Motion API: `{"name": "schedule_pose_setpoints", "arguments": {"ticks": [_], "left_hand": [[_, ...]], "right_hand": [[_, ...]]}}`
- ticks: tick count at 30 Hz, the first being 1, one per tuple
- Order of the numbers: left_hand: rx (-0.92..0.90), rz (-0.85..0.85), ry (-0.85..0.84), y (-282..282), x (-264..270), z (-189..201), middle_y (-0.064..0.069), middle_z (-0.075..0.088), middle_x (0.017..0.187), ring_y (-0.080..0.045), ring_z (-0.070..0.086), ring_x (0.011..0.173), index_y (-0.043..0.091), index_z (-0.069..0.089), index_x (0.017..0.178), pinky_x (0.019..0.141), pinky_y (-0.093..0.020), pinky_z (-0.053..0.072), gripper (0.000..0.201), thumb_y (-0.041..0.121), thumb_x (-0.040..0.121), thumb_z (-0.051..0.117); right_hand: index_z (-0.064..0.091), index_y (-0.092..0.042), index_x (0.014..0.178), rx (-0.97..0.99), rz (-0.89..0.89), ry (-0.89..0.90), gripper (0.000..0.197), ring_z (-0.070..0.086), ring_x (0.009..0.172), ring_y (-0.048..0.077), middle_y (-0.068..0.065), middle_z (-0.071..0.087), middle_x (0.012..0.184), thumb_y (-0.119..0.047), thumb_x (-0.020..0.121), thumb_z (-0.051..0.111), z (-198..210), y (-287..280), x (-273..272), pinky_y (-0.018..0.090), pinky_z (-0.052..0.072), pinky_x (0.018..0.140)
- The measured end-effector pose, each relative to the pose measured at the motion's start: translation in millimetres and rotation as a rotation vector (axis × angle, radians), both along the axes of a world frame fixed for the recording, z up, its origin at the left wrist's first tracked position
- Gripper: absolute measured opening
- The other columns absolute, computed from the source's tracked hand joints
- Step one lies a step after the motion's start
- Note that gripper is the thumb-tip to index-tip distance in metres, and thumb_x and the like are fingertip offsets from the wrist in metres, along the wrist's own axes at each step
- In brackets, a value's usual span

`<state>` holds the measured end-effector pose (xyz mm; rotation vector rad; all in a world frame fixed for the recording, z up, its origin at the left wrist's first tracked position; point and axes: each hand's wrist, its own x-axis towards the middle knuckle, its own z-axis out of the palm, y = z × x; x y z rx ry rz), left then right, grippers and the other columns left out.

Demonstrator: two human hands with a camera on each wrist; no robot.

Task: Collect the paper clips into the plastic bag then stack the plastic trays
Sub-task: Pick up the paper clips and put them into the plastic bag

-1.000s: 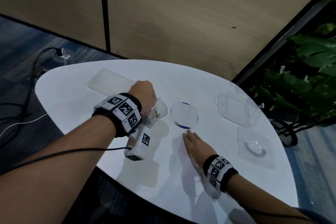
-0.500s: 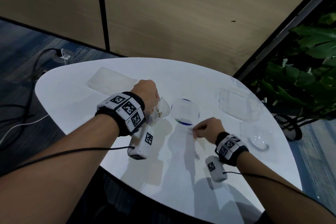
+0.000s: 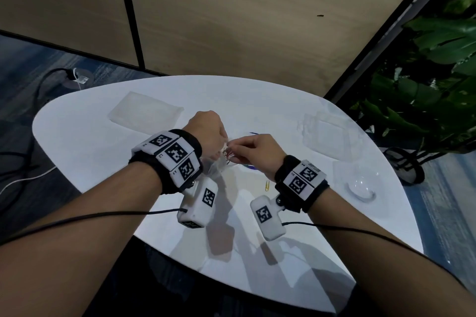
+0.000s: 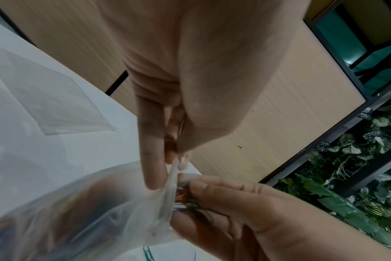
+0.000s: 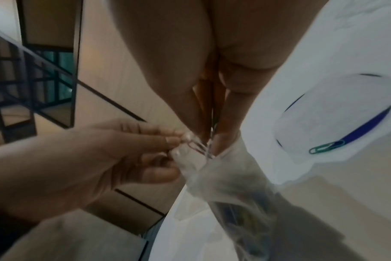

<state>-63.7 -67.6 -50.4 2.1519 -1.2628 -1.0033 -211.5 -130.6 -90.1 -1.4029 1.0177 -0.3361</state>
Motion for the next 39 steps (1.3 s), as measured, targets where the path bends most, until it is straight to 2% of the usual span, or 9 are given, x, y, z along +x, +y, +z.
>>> {"name": "schedule_pose_setpoints", "arguments": {"ticks": [4, 7, 10, 13, 16, 19, 30, 35, 39], "left_hand": [[-0.006, 0.044, 0.019, 0, 5, -1, -0.009, 0.072, 0.072, -0.029, 0.078, 0.073, 0.007, 0.074, 0.095, 0.082, -0.041, 0.063, 0.018, 0.008, 0.097, 0.057], [-0.027, 0.063, 0.015, 2, 11, 0, -0.004, 0.067, 0.068, -0.031, 0.077, 0.078, 0.006, 0.075, 0.092, 0.081, -0.041, 0.063, 0.02, 0.004, 0.096, 0.055], [-0.038, 0.071, -0.009, 6, 17, 1, -0.001, 0.065, 0.066, -0.031, 0.077, 0.082, 0.006, 0.075, 0.092, 0.082, -0.041, 0.063, 0.023, 0.002, 0.096, 0.053], [-0.028, 0.076, -0.015, 9, 24, 1, -0.003, 0.067, 0.067, -0.029, 0.078, 0.076, 0.005, 0.075, 0.093, 0.079, -0.04, 0.064, 0.022, 0.002, 0.096, 0.054], [-0.023, 0.085, -0.013, 11, 29, 0, -0.008, 0.072, 0.071, -0.029, 0.078, 0.073, 0.005, 0.075, 0.094, 0.078, -0.04, 0.064, 0.02, 0.002, 0.096, 0.055], [-0.019, 0.076, -0.027, 10, 30, -1, -0.009, 0.075, 0.078, -0.027, 0.077, 0.074, 0.007, 0.076, 0.093, 0.079, -0.04, 0.064, 0.02, 0.001, 0.093, 0.057], [0.006, 0.048, -0.083, 12, 17, 0, -0.007, 0.076, 0.08, -0.022, 0.077, 0.067, 0.013, 0.073, 0.085, 0.077, -0.037, 0.065, 0.022, 0.003, 0.095, 0.056], [0.016, 0.045, -0.079, 14, 12, 5, -0.007, 0.075, 0.077, -0.023, 0.077, 0.069, 0.012, 0.073, 0.086, 0.079, -0.037, 0.064, 0.022, 0.002, 0.095, 0.055], [0.014, 0.045, -0.073, 13, 7, 5, -0.008, 0.074, 0.077, -0.025, 0.077, 0.071, 0.011, 0.073, 0.09, 0.08, -0.038, 0.064, 0.021, 0.003, 0.095, 0.054]], "right_hand": [[0.073, -0.005, 0.101, -0.283, 0.087, 0.128, 0.032, 0.073, 0.075, 0.019, 0.009, 0.073, 0.098, 0.007, 0.091, 0.046, 12, -2, 2, 0.022, 0.059, 0.067], [0.076, -0.009, 0.092, -0.494, -0.022, 0.189, 0.034, 0.074, 0.076, 0.018, 0.007, 0.075, 0.094, 0.005, 0.089, 0.046, 8, -21, -6, 0.031, 0.061, 0.077], [0.068, -0.015, 0.121, -0.8, 0.271, 0.565, 0.035, 0.061, 0.116, 0.018, 0.006, 0.063, 0.13, -0.006, 0.095, 0.047, -15, -33, -17, 0.027, 0.043, 0.106], [0.031, -0.009, 0.151, -0.806, 0.779, 0.786, 0.05, 0.025, 0.147, 0.023, 0.007, 0.019, 0.161, -0.01, 0.102, 0.04, -53, -19, -27, 0.03, 0.021, 0.117], [0.017, -0.007, 0.154, -0.838, 0.906, 0.846, 0.058, 0.018, 0.149, 0.022, 0.005, 0.004, 0.164, -0.005, 0.1, 0.038, -75, -10, -49, 0.038, 0.027, 0.118], [0.015, -0.01, 0.154, -0.895, 0.922, 0.942, 0.062, 0.022, 0.147, 0.017, 0.0, 0.003, 0.164, -0.004, 0.098, 0.038, -73, -16, -74, 0.039, 0.038, 0.111], [0.018, -0.002, 0.152, -0.953, 0.972, 0.869, 0.061, 0.018, 0.148, 0.029, 0.014, 0.009, 0.162, -0.028, 0.101, 0.041, -87, 13, -128, 0.039, 0.023, 0.12], [0.062, 0.007, 0.118, -1.038, 0.892, 0.808, 0.045, 0.066, 0.104, 0.037, 0.024, 0.059, 0.129, 0.001, 0.075, 0.073, -99, 22, -141, 0.04, 0.058, 0.085], [0.066, 0.001, 0.09, -1.075, 0.798, 0.819, 0.015, 0.063, 0.079, 0.035, 0.016, 0.065, 0.107, 0.007, 0.079, 0.058, -105, 27, -139, 0.04, 0.056, 0.061]]}}
